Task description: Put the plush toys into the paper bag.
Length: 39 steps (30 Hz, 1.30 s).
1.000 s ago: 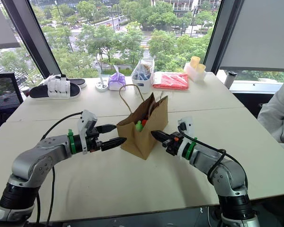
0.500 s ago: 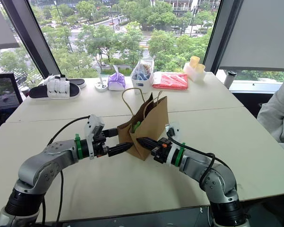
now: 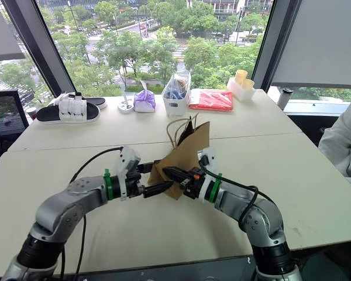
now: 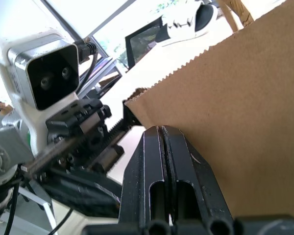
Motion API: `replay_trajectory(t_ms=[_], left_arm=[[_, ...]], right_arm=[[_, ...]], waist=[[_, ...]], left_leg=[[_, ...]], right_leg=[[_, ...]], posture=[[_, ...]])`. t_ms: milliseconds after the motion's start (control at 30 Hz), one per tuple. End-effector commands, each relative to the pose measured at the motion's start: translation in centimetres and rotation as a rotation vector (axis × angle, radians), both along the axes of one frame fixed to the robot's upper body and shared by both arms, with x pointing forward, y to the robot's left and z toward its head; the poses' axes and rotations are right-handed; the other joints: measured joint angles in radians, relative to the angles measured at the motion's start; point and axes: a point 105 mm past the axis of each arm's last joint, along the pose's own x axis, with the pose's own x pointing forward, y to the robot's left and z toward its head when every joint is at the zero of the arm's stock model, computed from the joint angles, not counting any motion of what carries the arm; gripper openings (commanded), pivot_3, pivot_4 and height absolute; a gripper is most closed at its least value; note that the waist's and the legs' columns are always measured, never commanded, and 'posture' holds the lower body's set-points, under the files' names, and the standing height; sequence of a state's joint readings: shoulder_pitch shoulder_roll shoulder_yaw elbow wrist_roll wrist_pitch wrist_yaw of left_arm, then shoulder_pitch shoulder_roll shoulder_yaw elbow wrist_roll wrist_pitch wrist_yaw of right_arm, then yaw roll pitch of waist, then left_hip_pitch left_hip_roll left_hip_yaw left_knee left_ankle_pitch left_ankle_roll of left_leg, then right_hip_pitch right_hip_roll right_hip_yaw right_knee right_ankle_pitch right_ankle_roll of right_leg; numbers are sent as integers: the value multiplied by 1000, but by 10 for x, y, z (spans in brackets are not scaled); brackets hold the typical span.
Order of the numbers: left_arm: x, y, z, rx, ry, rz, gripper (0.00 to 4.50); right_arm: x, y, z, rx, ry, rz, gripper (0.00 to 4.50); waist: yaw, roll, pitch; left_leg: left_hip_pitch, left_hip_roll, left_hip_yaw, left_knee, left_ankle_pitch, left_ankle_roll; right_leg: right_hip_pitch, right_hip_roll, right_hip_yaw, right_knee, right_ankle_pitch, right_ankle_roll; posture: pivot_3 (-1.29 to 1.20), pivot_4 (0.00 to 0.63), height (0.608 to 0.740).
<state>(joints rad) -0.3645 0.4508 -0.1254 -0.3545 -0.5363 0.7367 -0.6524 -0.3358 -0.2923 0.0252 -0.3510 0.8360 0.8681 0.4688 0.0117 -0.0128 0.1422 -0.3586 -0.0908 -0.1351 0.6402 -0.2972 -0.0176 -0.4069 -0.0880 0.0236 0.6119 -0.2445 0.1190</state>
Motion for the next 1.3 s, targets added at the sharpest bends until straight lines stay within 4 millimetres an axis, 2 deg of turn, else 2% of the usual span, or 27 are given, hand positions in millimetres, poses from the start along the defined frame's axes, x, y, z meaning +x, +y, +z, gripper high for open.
replay_trajectory(t_ms=[33,233,267,333,567,600,733,833,967,1100,1300], left_arm=[[10,-6,4,33,-72,45,4500],[19,-6,5,22,-96,101,4500],[18,-7,5,18,-94,97,4240],[17,-8,5,11,-92,92,3636],[16,-5,8,12,-99,88,271],[16,-5,9,15,-104,88,69],[21,6,16,25,-150,81,69],[24,13,25,38,-203,40,69],[32,17,45,103,-303,-191,69],[52,17,58,150,-343,-338,69],[71,10,52,185,-334,-474,69]], right_arm=[[0,1,15,22,-55,5,38],[-1,0,15,22,-57,5,38],[-1,0,15,23,-57,5,12],[-2,0,15,26,-56,6,0],[-7,-7,22,54,-61,19,0],[-9,-9,23,61,-60,23,0],[-25,-35,37,121,-66,58,0],[-27,-49,36,107,-60,47,0],[-22,-69,31,82,-45,-3,0],[-18,-78,25,60,-38,-26,0],[-26,-87,19,41,-32,-63,0]], waist=[[0,0,0],[0,0,0],[0,0,0],[0,0,0],[0,0,0],[1,0,0],[1,0,0],[0,0,0],[2,-1,1],[3,-1,1],[-2,-1,1]], left_leg=[[0,0,0,0,0,0],[0,0,0,-1,0,0],[0,0,0,-1,0,0],[0,0,0,-1,0,0],[0,0,0,-2,0,0],[0,0,0,-2,0,0],[0,0,0,-2,0,0],[0,0,0,-3,0,0],[1,1,0,-6,0,0],[1,0,0,-6,1,-1],[0,0,1,-7,1,-2]], right_leg=[[0,0,0,0,0,0],[0,0,0,0,0,0],[0,0,0,0,0,0],[0,0,0,0,0,0],[0,0,0,0,0,0],[0,0,0,0,0,0],[0,0,0,-1,0,0],[0,0,0,-2,0,0],[0,0,-1,-3,0,0],[1,0,-2,-5,0,0],[0,0,-3,-7,0,0]], posture=[[0,150,740],[0,150,740],[0,150,740],[0,150,740],[0,150,740],[0,150,740],[0,150,740],[0,150,740],[0,150,740],[0,150,740],[0,150,740]])
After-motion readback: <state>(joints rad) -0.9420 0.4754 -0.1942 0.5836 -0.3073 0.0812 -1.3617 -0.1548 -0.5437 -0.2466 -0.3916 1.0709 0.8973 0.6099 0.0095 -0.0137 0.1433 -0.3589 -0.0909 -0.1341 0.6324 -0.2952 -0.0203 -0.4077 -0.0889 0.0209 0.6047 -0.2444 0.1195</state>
